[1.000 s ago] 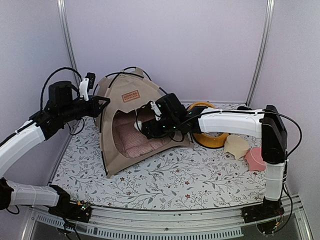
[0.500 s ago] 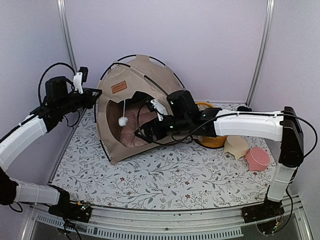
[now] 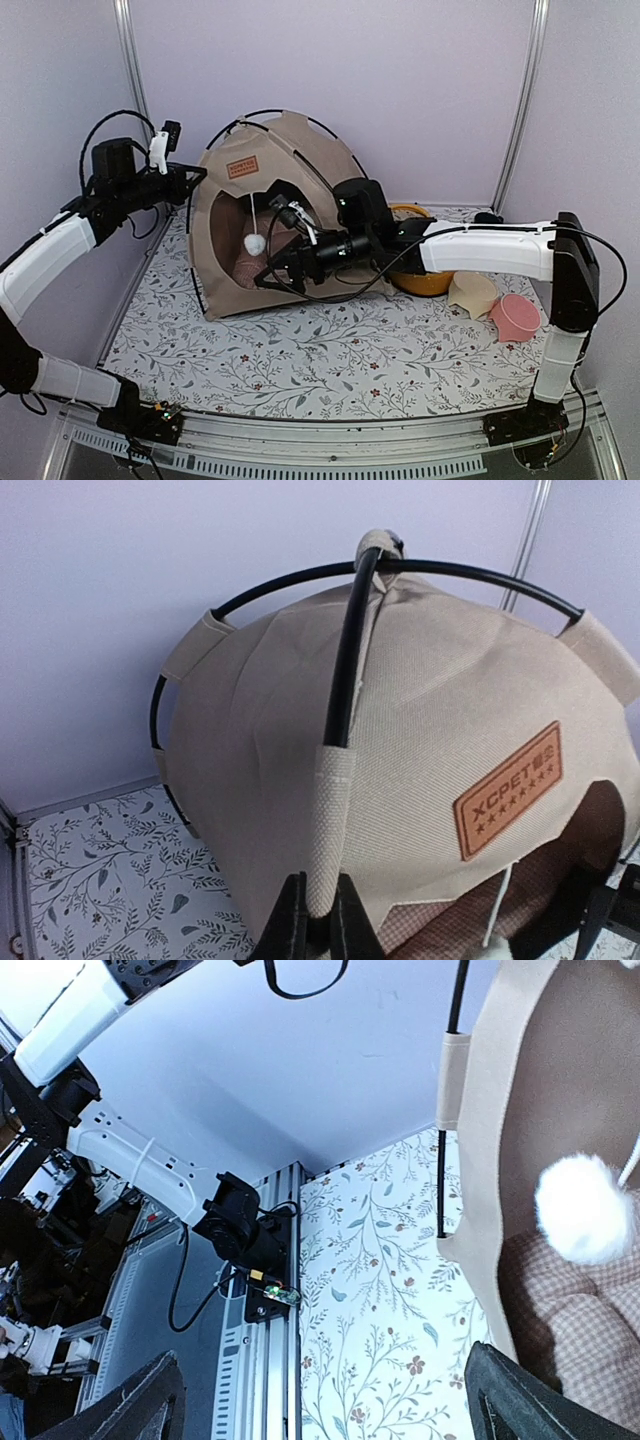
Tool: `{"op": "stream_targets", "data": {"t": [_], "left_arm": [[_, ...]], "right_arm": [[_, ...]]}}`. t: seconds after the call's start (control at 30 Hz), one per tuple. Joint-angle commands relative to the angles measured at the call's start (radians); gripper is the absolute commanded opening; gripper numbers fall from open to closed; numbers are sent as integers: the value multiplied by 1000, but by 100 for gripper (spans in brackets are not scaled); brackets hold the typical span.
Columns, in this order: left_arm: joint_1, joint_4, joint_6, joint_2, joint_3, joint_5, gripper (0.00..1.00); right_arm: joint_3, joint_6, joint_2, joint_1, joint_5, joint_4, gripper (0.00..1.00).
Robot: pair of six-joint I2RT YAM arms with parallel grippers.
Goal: Set up the pet tent
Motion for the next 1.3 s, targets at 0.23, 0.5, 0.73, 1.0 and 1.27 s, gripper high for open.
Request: {"op": "stream_targets", "data": {"t": [0.23,0.5,0.73,1.0,1.27], "left_arm": [[-61,72,13,-136,-84,-142,6],[58,174,112,-128,-142,-202,14],[230,199,50,-1,-46,98,13],[143,71,-16,-53,13,83,44],[-104,-85,-113,-254,-80,-170,56]], "right_arm": [[135,76,128,15,-187,94,99],[98,67,59,22,-157,80,99],[48,-27,-61,13,112,-42,99],[-136,-11,-227,-159,274,-39,99],[-178,37,-146,-301,218,-16,99]]}}
